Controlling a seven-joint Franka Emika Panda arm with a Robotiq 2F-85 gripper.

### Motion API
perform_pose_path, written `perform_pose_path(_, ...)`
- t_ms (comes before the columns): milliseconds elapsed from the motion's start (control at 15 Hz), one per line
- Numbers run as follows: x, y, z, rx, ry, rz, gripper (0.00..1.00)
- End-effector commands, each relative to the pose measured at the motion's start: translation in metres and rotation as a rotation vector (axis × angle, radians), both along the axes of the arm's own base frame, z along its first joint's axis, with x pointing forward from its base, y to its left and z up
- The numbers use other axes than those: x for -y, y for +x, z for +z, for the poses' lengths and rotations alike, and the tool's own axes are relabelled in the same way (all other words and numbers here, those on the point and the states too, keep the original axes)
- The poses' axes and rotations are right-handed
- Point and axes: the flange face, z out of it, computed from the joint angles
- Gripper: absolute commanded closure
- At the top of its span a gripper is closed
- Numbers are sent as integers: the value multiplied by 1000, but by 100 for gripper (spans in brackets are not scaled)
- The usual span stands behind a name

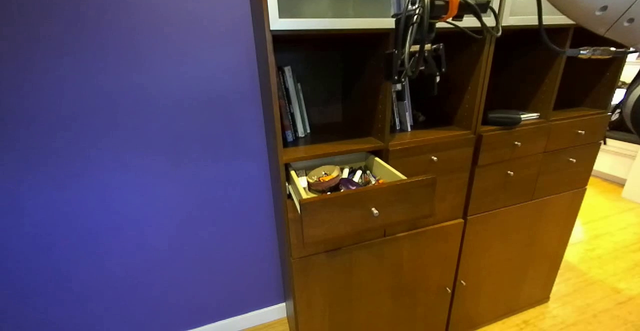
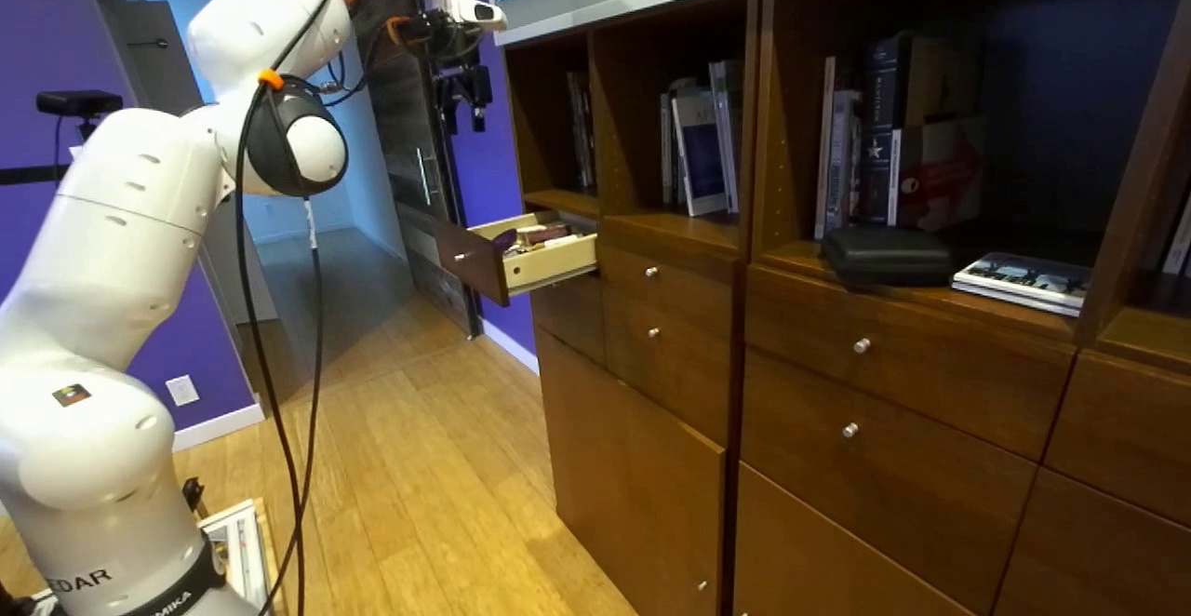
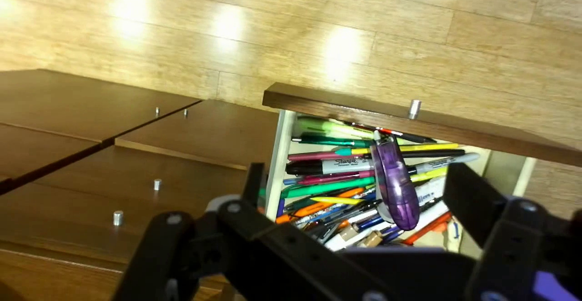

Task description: Put the white marker inside the drawer

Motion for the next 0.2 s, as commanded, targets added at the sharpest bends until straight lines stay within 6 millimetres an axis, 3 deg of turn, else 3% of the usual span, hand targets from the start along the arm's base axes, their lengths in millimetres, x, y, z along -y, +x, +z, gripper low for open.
perform_pose_path(0,3,-5,9,7,4,15,0)
perform_pose_path(133,4,-9,14,12,7,26,0)
